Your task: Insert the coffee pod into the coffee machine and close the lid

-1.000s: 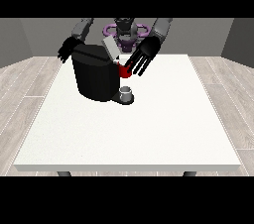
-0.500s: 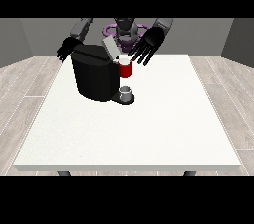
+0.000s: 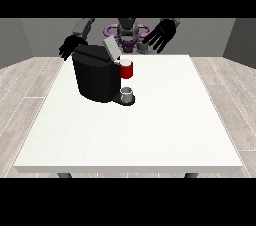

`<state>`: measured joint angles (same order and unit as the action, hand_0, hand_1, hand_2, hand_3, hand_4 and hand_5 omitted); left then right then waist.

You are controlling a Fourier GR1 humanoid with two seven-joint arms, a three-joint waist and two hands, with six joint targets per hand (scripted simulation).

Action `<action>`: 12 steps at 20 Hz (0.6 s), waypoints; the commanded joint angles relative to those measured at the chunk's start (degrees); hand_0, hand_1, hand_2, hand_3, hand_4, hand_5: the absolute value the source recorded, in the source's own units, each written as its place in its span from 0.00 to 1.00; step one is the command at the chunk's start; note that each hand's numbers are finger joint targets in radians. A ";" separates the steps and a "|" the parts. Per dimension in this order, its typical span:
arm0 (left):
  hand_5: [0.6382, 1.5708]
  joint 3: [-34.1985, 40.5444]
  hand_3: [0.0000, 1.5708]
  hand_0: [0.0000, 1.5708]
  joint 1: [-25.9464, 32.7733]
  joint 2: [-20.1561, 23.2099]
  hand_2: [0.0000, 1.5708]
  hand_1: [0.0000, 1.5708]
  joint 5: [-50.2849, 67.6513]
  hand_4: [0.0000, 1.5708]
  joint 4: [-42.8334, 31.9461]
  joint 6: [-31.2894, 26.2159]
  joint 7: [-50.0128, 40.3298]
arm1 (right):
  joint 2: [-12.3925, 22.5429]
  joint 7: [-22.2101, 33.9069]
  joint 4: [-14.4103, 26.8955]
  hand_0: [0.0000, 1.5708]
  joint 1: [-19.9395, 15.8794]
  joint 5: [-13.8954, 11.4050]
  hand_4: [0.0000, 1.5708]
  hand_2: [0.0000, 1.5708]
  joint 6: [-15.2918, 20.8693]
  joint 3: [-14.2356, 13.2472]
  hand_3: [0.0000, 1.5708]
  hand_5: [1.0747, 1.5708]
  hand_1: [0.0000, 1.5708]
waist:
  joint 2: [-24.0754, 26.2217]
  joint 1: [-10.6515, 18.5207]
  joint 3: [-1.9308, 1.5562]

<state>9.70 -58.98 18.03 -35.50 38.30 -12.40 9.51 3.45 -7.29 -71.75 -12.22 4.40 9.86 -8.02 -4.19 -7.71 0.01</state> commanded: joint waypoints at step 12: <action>1.00 11.77 0.00 0.00 23.26 -12.07 0.00 0.00 18.09 0.14 1.69 -1.23 4.33 | 1.26 3.38 -5.83 0.00 11.85 -3.10 0.23 0.00 -1.72 4.17 0.00 1.00 0.00 | 19.00 6.11 0.07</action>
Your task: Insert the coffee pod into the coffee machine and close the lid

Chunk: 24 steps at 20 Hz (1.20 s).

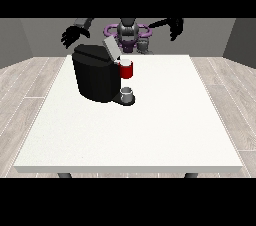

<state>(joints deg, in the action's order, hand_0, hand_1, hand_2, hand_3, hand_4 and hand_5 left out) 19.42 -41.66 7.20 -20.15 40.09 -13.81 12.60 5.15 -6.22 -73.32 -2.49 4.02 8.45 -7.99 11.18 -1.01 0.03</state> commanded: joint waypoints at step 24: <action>1.00 -3.92 0.00 0.00 18.57 -7.13 0.00 0.00 14.26 0.00 21.30 -1.00 -4.72 | 3.78 7.28 -9.59 0.00 -14.49 -2.49 0.00 0.00 -9.68 7.45 0.00 1.00 0.00 | -3.74 7.82 -0.04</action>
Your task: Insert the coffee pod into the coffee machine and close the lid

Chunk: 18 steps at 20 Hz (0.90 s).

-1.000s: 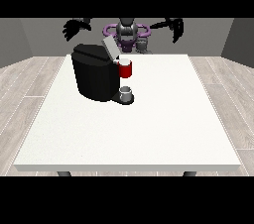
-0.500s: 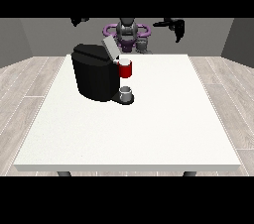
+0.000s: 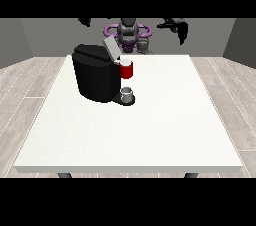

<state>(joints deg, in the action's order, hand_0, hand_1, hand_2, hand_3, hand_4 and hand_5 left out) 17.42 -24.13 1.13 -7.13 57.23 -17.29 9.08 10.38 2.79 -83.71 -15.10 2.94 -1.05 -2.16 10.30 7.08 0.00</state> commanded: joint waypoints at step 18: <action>1.00 -6.02 0.00 0.00 7.93 1.46 0.00 0.00 5.58 0.00 19.63 3.10 -3.36 | -0.32 -2.44 15.83 0.00 -16.92 -0.08 0.00 0.00 -1.59 -4.16 0.00 1.00 0.00 | -13.03 1.03 0.00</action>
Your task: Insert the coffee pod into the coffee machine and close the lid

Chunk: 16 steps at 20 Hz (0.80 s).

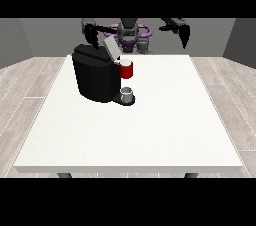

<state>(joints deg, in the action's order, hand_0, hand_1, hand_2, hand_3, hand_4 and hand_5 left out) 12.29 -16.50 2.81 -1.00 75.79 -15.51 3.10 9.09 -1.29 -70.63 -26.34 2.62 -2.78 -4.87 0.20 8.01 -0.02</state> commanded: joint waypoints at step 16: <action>1.00 -0.53 0.00 0.00 3.59 3.34 0.00 0.00 2.48 0.00 1.82 2.58 3.56 | 0.01 -2.69 9.35 0.00 -8.73 -2.47 0.00 0.00 -2.27 -0.22 0.00 1.00 0.00 | -3.78 -2.09 0.03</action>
<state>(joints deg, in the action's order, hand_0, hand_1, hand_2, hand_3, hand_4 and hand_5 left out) 11.31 -13.57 5.16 0.67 78.51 -12.53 5.22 8.94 -4.54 -63.36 -34.05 -0.36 -3.86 -4.56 -2.82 6.09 0.22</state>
